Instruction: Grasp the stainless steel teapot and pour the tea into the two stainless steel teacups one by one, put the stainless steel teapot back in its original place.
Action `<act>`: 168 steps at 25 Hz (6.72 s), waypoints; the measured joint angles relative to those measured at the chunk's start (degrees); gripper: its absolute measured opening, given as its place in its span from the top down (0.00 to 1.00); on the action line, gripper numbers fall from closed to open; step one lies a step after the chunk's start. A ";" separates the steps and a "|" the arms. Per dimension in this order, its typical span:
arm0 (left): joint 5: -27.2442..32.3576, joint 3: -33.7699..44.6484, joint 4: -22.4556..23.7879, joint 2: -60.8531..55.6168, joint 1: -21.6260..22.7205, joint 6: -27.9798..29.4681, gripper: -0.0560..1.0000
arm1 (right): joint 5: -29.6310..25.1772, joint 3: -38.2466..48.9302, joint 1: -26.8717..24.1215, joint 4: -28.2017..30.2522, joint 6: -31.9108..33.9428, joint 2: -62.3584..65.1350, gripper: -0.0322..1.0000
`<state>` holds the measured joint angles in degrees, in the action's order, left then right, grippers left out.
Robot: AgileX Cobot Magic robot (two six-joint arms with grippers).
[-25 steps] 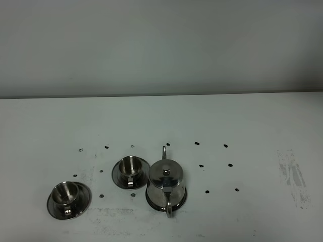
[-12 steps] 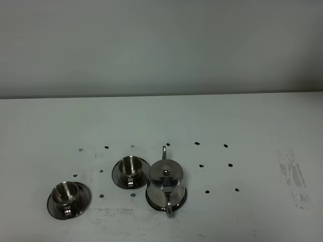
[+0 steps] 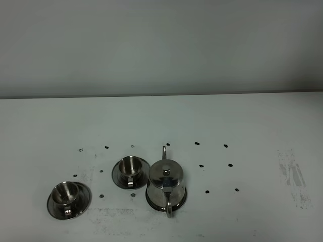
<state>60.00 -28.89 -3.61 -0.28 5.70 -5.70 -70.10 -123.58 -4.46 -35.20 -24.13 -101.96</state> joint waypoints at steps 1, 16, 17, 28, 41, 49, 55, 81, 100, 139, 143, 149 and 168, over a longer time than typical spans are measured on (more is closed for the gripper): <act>0.00 0.00 0.00 0.00 -0.06 0.00 0.36 | 0.00 0.00 0.89 1.91 0.19 0.31 0.41; 0.00 0.00 0.00 0.00 -0.16 0.00 0.36 | -0.10 0.00 16.07 20.75 8.10 3.25 0.41; 0.00 0.00 0.00 0.00 -0.16 0.00 0.36 | -0.10 0.00 17.08 22.19 8.80 2.98 0.41; 0.00 0.00 0.00 0.00 -0.16 0.00 0.36 | -0.03 0.00 20.66 24.67 10.68 -7.68 0.41; 0.05 0.00 0.00 0.00 -0.16 0.05 0.36 | 0.07 11.30 24.89 31.15 17.70 -5.84 0.41; 0.05 0.00 0.00 0.00 -0.16 0.05 0.36 | 4.29 29.10 29.42 35.20 22.49 7.82 0.41; 0.05 0.00 0.00 0.00 -0.16 0.05 0.36 | 14.53 44.52 33.69 35.82 27.65 13.56 0.41; 0.05 0.00 0.00 0.19 -0.16 0.00 0.36 | 23.87 52.36 41.69 36.18 40.25 0.88 0.41; 0.05 0.00 0.00 0.19 -0.16 0.05 0.36 | 27.26 53.88 44.38 28.82 41.68 -1.94 0.43; 0.05 0.00 0.00 0.19 -0.16 0.00 0.37 | 32.79 53.88 45.37 28.23 39.46 -4.77 0.43; 0.05 0.00 0.00 0.19 -0.16 0.00 0.37 | 30.68 53.88 45.26 31.06 43.59 -4.77 0.43; 0.05 0.00 0.00 0.19 -0.16 0.00 0.37 | 24.70 53.29 45.26 33.28 48.86 -4.77 0.43; 0.05 0.02 0.00 0.19 -0.16 0.00 0.37 | 21.78 45.53 45.53 29.23 54.01 -7.51 0.43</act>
<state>60.06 -28.87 -3.61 -0.09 5.54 -5.69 -48.32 -78.05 41.06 -5.97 29.88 -109.46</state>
